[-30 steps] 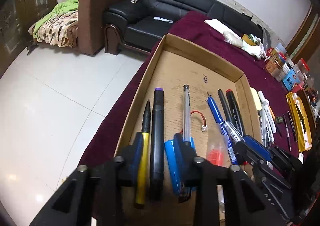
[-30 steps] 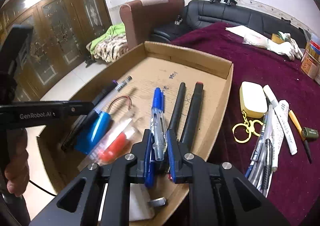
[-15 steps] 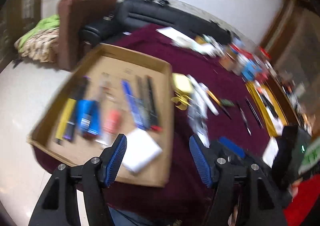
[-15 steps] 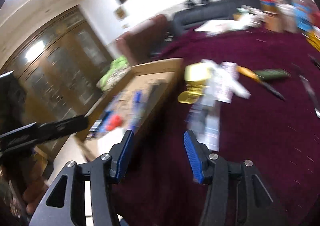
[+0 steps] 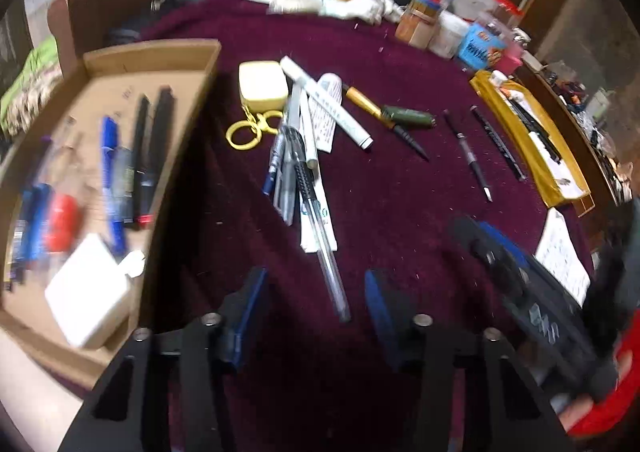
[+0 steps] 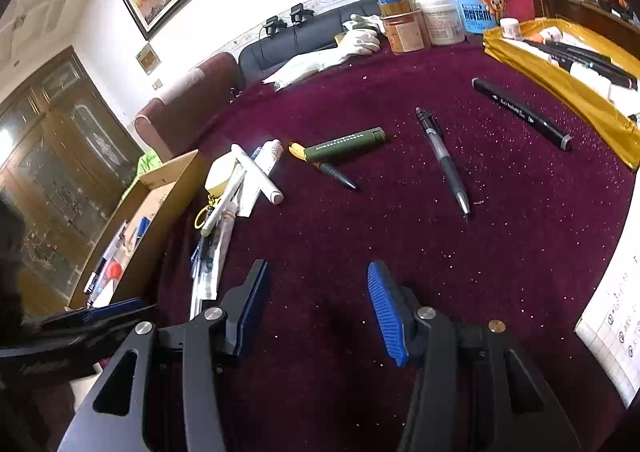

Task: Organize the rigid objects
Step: 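Grasp the clear gel pen with left tool while right tool grasps black pen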

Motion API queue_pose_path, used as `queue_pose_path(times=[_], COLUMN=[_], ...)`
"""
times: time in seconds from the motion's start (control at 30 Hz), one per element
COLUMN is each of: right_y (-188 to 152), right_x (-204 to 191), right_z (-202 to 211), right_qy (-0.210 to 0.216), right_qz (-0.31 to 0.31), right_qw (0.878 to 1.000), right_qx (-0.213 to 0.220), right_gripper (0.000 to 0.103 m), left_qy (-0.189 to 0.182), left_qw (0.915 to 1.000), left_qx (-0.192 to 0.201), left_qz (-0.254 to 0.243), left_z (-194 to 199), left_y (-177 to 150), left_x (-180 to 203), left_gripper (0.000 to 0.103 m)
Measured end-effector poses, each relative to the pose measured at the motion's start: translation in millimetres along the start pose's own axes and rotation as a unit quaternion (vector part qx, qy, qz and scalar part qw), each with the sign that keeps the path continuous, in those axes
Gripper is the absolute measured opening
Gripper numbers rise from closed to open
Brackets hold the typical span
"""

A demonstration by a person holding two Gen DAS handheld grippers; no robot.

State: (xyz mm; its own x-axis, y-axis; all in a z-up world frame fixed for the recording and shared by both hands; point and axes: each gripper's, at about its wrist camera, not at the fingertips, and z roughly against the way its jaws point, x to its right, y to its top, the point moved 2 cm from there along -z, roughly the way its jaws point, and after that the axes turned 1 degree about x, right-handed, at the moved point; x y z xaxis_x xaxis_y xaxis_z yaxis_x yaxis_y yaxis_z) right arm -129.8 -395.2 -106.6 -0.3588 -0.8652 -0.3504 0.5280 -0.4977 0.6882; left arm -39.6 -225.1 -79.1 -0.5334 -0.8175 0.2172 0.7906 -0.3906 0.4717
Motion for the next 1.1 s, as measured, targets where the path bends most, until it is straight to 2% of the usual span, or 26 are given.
queue_pose_path(times=[0.13, 0.2, 0.23, 0.43, 0.57, 0.7, 0.77, 0.87, 1.0, 1.1], right_y=[-3, -2, -2, -3, -4, -5, -5, -6, -6, -5], right_x=[-5, -4, -5, -7, -9, -10, -11, -13, -14, -13], right_z=[3, 3, 2, 3, 1, 0, -1, -3, -8, -12], right_qy=[-0.004, -0.001, -0.001, 0.005, 0.004, 0.005, 0.005, 0.005, 0.003, -0.001], right_qz=[0.011, 0.010, 0.009, 0.017, 0.022, 0.025, 0.028, 0.034, 0.034, 0.033], right_qw=[1.000, 1.000, 1.000, 1.000, 1.000, 1.000, 0.999, 0.999, 0.999, 0.998], right_qx=[0.000, 0.001, 0.000, -0.001, -0.007, -0.012, -0.018, -0.024, -0.040, -0.050], right_gripper=[0.051, 0.051, 0.051, 0.051, 0.051, 0.051, 0.051, 0.051, 0.051, 0.051], left_qy=[0.009, 0.006, 0.008, -0.028, -0.045, -0.094, -0.107, -0.106, -0.101, -0.090], left_qw=[0.9999, 0.9998, 0.9997, 0.9983, 0.9973, 0.9933, 0.9918, 0.9919, 0.9924, 0.9949], left_qx=[-0.008, -0.017, -0.021, -0.016, -0.012, -0.012, -0.012, -0.011, -0.033, -0.032], left_qz=[-0.001, -0.002, 0.000, 0.048, 0.055, 0.066, 0.069, 0.069, 0.062, 0.033], left_z=[-17, -23, -26, -21, -9, 10, 16, 20, 16, 18], left_y=[8, 9, 8, 6, 3, -4, -8, -14, -26, -36], left_x=[8, 9, 8, -9, -12, -15, -16, -20, -20, -14], left_gripper=[0.029, 0.014, 0.012, 0.009, 0.008, 0.007, 0.007, 0.007, 0.007, 0.007])
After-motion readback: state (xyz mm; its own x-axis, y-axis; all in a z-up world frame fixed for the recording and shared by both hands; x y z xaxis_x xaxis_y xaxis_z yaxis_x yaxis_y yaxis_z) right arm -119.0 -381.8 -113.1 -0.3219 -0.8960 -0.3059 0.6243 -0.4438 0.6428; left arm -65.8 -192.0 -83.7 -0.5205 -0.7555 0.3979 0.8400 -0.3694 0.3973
